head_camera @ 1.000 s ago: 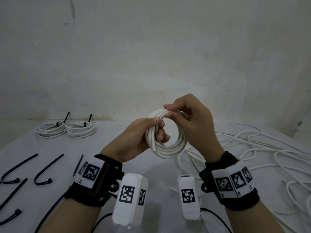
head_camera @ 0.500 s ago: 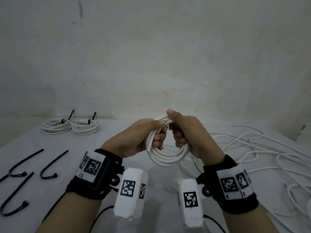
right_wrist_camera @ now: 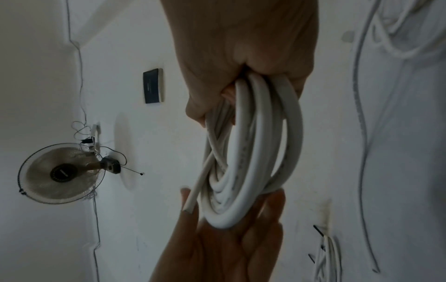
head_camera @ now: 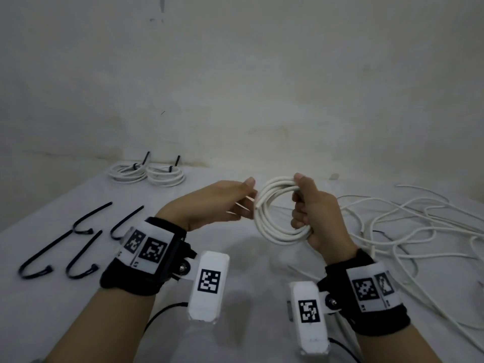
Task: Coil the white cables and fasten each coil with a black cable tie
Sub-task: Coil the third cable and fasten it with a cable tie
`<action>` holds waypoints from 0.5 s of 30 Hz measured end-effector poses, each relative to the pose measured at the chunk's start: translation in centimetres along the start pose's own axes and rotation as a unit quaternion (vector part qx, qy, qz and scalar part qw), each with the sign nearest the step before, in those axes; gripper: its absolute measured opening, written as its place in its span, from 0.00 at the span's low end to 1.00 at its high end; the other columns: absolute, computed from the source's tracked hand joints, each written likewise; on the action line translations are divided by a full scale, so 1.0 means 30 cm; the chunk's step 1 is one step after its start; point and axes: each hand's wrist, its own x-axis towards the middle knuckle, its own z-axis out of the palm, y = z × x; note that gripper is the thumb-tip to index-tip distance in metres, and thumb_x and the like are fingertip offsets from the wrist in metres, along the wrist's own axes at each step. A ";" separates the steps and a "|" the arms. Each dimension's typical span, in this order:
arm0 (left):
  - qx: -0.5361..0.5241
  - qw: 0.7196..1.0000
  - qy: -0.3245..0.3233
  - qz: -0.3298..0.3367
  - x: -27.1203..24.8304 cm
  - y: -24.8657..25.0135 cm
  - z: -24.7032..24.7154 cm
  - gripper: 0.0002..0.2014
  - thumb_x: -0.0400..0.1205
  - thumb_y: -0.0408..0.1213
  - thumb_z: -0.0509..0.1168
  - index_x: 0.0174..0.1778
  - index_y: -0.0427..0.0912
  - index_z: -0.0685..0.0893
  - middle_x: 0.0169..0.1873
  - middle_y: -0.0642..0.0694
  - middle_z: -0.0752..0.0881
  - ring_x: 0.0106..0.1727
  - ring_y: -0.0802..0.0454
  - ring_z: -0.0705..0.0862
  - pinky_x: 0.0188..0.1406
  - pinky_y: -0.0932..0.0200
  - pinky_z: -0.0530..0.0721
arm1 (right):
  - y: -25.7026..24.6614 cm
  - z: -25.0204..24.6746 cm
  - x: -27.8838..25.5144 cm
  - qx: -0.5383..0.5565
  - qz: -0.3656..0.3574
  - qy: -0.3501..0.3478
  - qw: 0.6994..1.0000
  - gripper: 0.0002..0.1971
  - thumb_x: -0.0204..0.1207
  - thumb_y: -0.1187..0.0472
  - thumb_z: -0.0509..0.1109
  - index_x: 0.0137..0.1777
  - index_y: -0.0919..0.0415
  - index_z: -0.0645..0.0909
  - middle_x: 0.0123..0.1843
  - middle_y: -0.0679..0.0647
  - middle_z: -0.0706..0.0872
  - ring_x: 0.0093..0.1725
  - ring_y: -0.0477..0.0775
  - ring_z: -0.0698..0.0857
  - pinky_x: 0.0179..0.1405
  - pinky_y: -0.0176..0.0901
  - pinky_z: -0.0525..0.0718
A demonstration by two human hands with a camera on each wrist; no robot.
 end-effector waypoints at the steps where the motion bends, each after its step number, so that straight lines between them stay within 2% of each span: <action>1: 0.013 1.000 0.026 -0.011 -0.030 -0.013 -0.027 0.22 0.85 0.54 0.52 0.58 0.42 0.83 0.51 0.44 0.89 0.53 0.52 0.86 0.64 0.55 0.79 | 0.003 0.003 -0.002 0.008 0.011 -0.007 1.000 0.21 0.78 0.51 0.69 0.28 0.61 0.71 0.18 0.49 0.62 0.16 0.47 0.60 0.16 0.35 0.62; 4: 0.050 0.992 0.105 -0.053 -0.130 -0.057 -0.122 0.20 0.86 0.51 0.54 0.59 0.41 0.83 0.54 0.42 0.88 0.55 0.50 0.86 0.64 0.54 0.78 | 0.014 0.016 -0.009 0.020 0.040 -0.030 0.999 0.21 0.79 0.50 0.67 0.29 0.61 0.70 0.15 0.46 0.62 0.14 0.45 0.59 0.14 0.33 0.61; 8: 0.181 0.957 0.166 -0.154 -0.240 -0.129 -0.218 0.17 0.86 0.50 0.56 0.52 0.41 0.84 0.52 0.42 0.88 0.52 0.48 0.85 0.48 0.59 0.79 | 0.038 0.028 -0.022 0.006 0.060 -0.060 0.996 0.21 0.79 0.49 0.67 0.30 0.61 0.70 0.17 0.46 0.61 0.13 0.44 0.59 0.14 0.32 0.61; 10: 0.293 0.920 0.143 -0.218 -0.273 -0.173 -0.250 0.22 0.85 0.52 0.57 0.52 0.35 0.83 0.49 0.40 0.87 0.47 0.46 0.83 0.44 0.57 0.79 | 0.047 0.032 -0.026 -0.002 0.066 -0.072 0.995 0.21 0.79 0.49 0.67 0.30 0.61 0.70 0.18 0.48 0.59 0.14 0.44 0.59 0.14 0.32 0.61; 11: 0.349 0.895 0.123 -0.250 -0.288 -0.191 -0.257 0.23 0.84 0.54 0.58 0.49 0.34 0.82 0.45 0.40 0.86 0.43 0.46 0.82 0.42 0.57 0.78 | 0.051 0.033 -0.028 -0.006 0.068 -0.077 0.995 0.21 0.78 0.48 0.67 0.30 0.62 0.70 0.19 0.48 0.58 0.14 0.44 0.59 0.14 0.32 0.61; 13: 0.434 0.847 0.090 -0.294 -0.306 -0.219 -0.258 0.23 0.83 0.55 0.58 0.34 0.37 0.75 0.32 0.43 0.80 0.33 0.49 0.77 0.35 0.58 0.75 | 0.057 0.034 -0.031 -0.016 0.070 -0.083 0.994 0.21 0.78 0.48 0.68 0.30 0.62 0.71 0.19 0.48 0.58 0.14 0.45 0.59 0.14 0.33 0.61; 15: 0.453 0.829 0.069 -0.322 -0.308 -0.236 -0.248 0.22 0.83 0.53 0.60 0.30 0.40 0.69 0.29 0.45 0.76 0.31 0.50 0.77 0.30 0.60 0.75 | 0.061 0.035 -0.034 -0.024 0.069 -0.085 0.994 0.21 0.78 0.48 0.68 0.31 0.63 0.72 0.19 0.48 0.59 0.14 0.45 0.60 0.14 0.33 0.62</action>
